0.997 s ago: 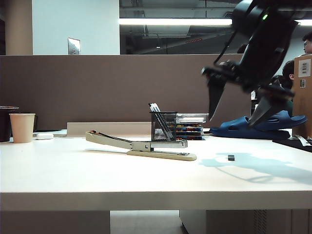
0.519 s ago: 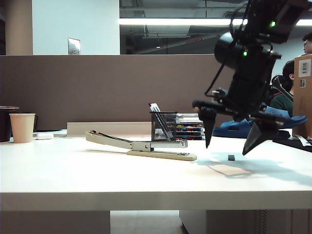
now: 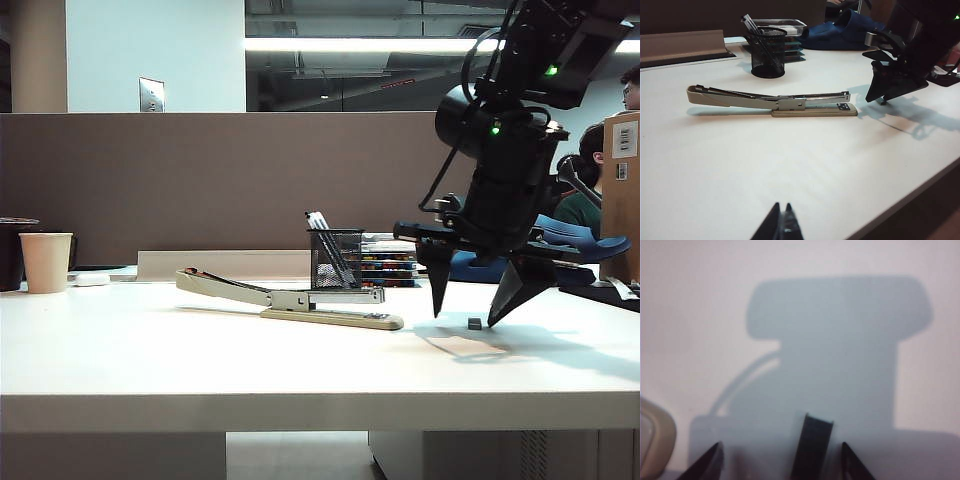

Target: Pick up a set of staples and put them into the open stapler.

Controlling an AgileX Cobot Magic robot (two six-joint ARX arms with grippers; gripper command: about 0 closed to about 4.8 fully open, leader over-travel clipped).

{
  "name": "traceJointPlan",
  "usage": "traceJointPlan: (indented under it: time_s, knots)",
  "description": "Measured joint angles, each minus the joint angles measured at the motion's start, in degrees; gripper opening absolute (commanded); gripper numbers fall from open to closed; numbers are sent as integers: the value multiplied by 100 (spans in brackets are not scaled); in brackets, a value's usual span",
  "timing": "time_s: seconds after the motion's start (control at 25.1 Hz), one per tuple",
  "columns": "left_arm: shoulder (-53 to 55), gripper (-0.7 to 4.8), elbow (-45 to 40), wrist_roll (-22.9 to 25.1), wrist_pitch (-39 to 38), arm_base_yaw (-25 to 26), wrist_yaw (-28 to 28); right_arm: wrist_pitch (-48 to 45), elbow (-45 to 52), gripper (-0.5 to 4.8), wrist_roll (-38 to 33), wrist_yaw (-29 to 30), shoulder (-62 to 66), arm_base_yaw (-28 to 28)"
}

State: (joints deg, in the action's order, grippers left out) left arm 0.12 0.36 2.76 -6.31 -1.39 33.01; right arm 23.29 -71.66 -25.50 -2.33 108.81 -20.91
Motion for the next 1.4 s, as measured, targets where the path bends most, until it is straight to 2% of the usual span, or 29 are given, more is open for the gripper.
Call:
traceJointPlan:
  time_s: [0.08, 0.12, 0.16, 0.32, 0.4, 0.56, 0.68, 0.76, 0.84, 1.2, 1.4]
  knots:
    - [0, -6, 0, 0, 2, -2, 0, -31, -22, 290, 0, -68, 46, 0]
    - [0, -6, 0, 0, 2, 0, 0, -46, -28, 257, 2, -74, 63, 0]
    - [0, -6, 0, 0, 2, -2, 0, -50, -66, 247, 2, -96, 105, 0]
    - [0, -6, 0, 0, 2, -2, 0, 0, -87, 246, 7, -127, 142, 2]
    - [0, -6, 0, 0, 2, -2, 0, 17, -94, 228, 9, -142, 144, -2]
    - [0, -6, 0, 0, 2, -2, 0, 186, -129, 133, 9, -170, 144, -2]
    - [0, -6, 0, 0, 2, 0, 0, 284, -136, 118, 7, -199, 142, 7]
    - [0, -6, 0, 0, 2, -2, 0, 315, -142, 42, 7, -205, 140, -4]
    - [0, -6, 0, 0, 4, -2, 0, 367, -142, -8, 4, -205, 133, 7]
    - [-2, -6, 0, 0, 4, -2, -2, 232, -107, -8, 120, -116, 103, 9]
    - [-2, -6, 0, 0, 4, 0, -2, -131, -46, -8, 431, 590, 92, 0]
